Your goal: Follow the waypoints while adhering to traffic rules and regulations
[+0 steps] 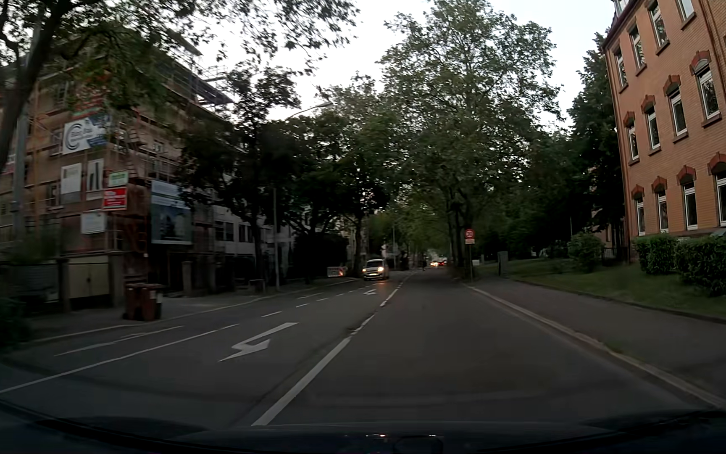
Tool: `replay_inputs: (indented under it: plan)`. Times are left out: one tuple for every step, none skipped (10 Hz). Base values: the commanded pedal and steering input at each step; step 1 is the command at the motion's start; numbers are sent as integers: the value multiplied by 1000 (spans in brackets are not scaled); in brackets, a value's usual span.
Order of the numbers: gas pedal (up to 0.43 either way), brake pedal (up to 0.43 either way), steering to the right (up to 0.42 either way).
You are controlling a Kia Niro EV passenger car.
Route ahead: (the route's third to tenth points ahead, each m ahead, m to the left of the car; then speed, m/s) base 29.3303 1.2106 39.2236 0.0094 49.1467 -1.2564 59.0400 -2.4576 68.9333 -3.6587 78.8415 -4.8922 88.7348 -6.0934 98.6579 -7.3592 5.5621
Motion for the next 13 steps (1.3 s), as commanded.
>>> replay_inputs:
  plan:
    - [189, 0, 110]
    - [189, 0, 100]
    - [189, 0, 91]
    - [189, 0, 85]
    - [189, 0, 76]
    - [189, 0, 67]
    - [189, 0, 59]
    - [189, 0, 48]
    - [189, 0, 39]
    - [189, 0, 30]
    - [189, 0, 20]
    - [189, 0, 14]
    - [189, 0, 12]
